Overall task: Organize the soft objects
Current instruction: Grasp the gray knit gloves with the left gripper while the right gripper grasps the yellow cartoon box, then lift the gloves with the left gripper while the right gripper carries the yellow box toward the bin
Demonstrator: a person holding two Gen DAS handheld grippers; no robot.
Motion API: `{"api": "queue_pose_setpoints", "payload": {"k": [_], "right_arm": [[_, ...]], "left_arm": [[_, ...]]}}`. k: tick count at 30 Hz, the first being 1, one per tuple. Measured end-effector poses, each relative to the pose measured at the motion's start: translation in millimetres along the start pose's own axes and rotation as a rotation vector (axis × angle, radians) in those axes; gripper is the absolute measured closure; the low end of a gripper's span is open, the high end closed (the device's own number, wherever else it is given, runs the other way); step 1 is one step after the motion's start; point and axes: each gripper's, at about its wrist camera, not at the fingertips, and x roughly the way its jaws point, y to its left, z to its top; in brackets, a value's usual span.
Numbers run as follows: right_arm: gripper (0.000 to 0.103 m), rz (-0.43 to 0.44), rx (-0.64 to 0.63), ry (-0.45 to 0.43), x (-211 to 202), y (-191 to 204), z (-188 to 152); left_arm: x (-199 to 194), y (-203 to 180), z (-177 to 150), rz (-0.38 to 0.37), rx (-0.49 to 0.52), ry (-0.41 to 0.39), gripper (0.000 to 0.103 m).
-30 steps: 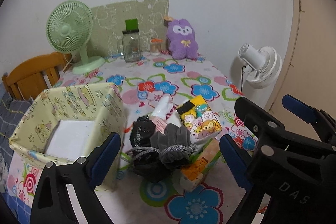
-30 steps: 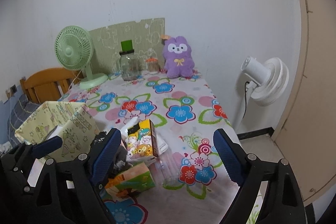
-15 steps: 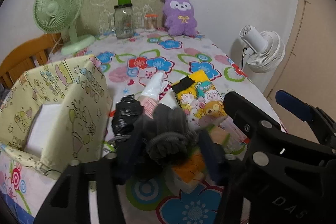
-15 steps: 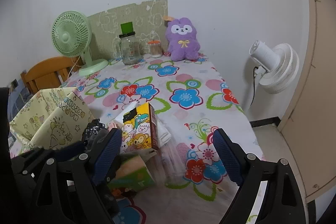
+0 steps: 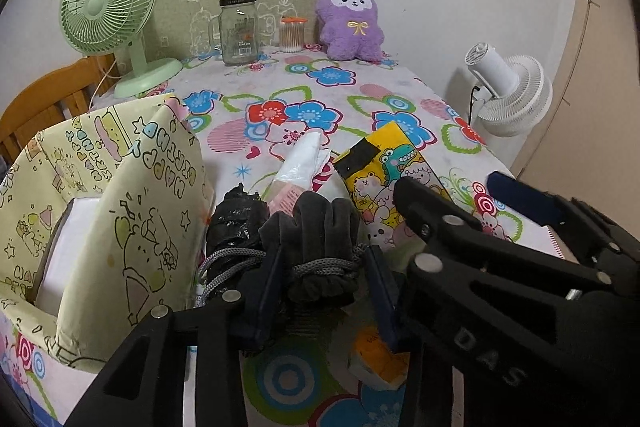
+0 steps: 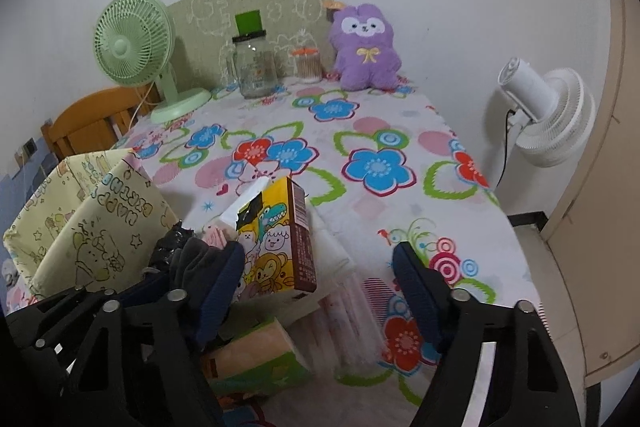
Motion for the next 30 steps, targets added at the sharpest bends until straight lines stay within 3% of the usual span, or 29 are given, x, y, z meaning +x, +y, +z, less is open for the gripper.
{"api": "queue_pose_setpoints", "payload": {"k": [9,20,30], "right_arm": [[0.063,0.030,0.016,0.036,14,3,-2],[0.080,0.038,0.024,0.014,4,5,-2],[0.085,0.017,0.032,-0.030,-17,2,4]], "left_arm": [[5,-1,1,0.009,0.010,-0.006,0.061],[1,-2,3,0.008,0.021,-0.019,0.067],[-16,-12,7,-0.005,0.050,-0.055,0.071]]}}
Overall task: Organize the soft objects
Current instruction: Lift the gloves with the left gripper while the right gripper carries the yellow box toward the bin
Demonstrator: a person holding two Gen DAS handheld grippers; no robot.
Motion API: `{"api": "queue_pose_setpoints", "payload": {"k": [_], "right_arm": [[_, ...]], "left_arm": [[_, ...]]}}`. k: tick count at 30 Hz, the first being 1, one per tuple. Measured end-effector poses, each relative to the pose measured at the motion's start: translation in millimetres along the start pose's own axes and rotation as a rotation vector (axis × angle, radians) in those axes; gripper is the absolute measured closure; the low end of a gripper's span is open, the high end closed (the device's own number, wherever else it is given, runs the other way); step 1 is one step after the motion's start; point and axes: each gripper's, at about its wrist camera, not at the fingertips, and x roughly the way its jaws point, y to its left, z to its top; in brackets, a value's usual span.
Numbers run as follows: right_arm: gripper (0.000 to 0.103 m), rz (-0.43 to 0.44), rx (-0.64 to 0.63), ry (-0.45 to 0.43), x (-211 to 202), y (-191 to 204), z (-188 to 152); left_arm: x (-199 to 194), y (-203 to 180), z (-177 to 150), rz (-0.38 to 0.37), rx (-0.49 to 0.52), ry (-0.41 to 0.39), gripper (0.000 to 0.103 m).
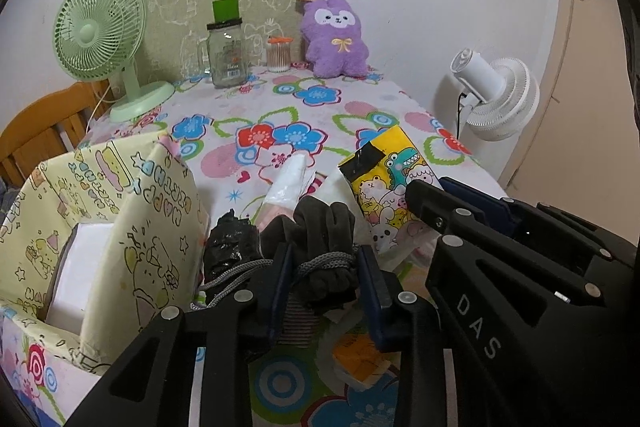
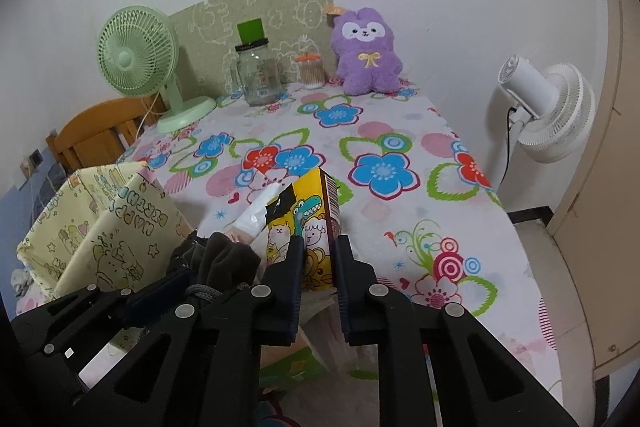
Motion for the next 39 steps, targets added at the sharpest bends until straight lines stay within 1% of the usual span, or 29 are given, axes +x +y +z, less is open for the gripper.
{"api": "queue_pose_setpoints", "payload": {"k": [6,10,18,25,39], "right_arm": [[0.086,-0.012,0.001,-0.023,-15,0,5],[0.086,-0.019,-0.001,-0.035,-25,1,10],[0.086,-0.041,-0.005,-0.073,-50,2,20],[0.086,-0.053,-0.012,-0.098,-68,7,26],[0.086,-0.069,-0.024,-0.119,-84,19,38]], "left_arm": [[-11,-5,5,0.000,0.009,-0.019,0.071],[-19,-9,11,0.001,0.016,-0.013,0.071],[-41,-14,21,0.004,0.041,-0.064,0.071],[-56,-15,27,0.000,0.046,-0.092,0.071],[-74,-8,35,0.006,0.052,-0.120,0.071]]}}
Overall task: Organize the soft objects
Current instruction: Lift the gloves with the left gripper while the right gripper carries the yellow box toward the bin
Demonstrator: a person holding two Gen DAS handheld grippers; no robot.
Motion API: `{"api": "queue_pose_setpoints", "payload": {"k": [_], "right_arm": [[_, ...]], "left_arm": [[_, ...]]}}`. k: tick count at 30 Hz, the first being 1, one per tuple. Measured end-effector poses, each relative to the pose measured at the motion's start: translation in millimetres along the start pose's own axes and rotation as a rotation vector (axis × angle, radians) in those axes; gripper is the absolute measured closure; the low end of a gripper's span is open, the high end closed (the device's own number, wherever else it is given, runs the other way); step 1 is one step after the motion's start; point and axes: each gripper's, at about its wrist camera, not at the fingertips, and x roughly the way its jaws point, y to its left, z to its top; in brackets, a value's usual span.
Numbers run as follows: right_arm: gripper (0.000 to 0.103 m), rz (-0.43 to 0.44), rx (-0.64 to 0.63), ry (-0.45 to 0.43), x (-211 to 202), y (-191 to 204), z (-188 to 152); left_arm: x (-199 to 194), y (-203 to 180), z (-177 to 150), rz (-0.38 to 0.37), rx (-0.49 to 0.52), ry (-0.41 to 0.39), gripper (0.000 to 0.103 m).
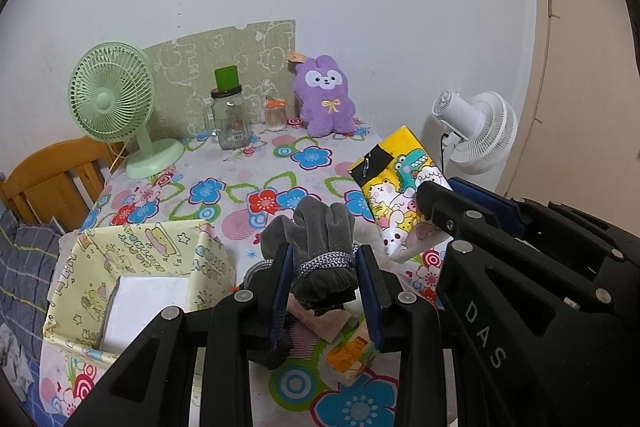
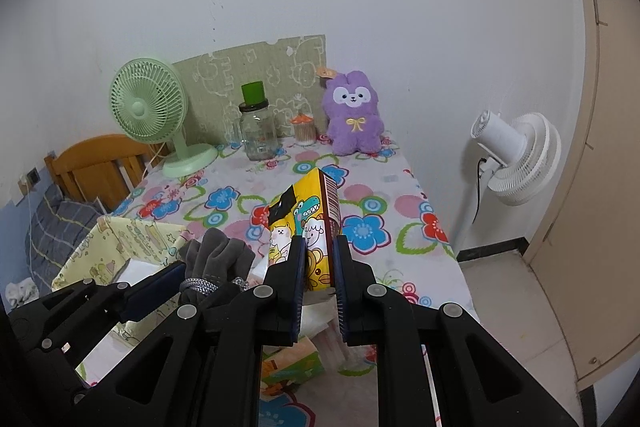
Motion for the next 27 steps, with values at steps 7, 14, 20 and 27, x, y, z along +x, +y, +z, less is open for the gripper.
{"api": "queue_pose_setpoints", "payload": {"k": [7,14,20,27], "right_arm": [[0.086,-0.008,-0.007,0.000,-1,11,4],[0.086,-0.010,-0.011,-0.009,-1,28,8],[0.086,-0.005,-0.039,-0.014,-1,48,13],[0.087,0.046,-0.051,-0.002,7,70,16]], "left_arm": [[-5,11,3,-0.002,0.009,-0.004,0.071],[-10,27,4,0.004,0.022,-0.012,0.071],[-15,47,4,0.016,0.005,-0.016,0.071],[-19,70,5,0.056,0.005,-0.024,0.071]]}}
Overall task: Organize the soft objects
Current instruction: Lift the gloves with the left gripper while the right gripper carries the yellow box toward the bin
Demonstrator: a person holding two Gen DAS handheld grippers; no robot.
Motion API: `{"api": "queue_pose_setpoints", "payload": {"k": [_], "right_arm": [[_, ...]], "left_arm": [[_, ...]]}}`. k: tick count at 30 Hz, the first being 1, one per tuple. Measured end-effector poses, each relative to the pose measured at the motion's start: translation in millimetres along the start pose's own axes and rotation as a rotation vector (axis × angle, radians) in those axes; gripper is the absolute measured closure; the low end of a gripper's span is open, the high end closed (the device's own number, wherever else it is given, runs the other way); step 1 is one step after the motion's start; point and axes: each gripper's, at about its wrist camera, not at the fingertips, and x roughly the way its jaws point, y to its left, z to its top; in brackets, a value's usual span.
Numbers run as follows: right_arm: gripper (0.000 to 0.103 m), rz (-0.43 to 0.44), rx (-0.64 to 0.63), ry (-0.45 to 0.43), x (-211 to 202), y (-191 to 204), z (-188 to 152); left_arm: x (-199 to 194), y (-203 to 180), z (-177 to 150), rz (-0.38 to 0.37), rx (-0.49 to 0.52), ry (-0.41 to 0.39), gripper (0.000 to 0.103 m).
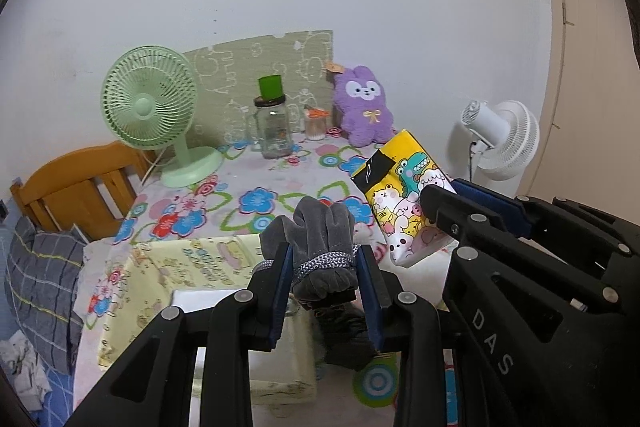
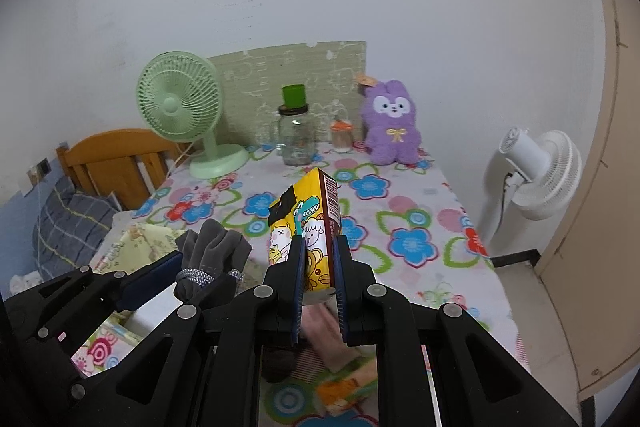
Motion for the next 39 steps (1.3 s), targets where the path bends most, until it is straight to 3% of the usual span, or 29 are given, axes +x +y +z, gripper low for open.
{"api": "queue_pose_setpoints", "payload": {"k": [18,39], "right_arm": [[0.086,0.093,-0.055,0.042,29,62,3],[0.087,0.183,-0.086,0.186,85,103,-17]], "left_arm": [[11,65,-11,0.066,-0.043,0.024,0.071],[53,111,-41,0.113,-0.102,0.157,0.071]]}}
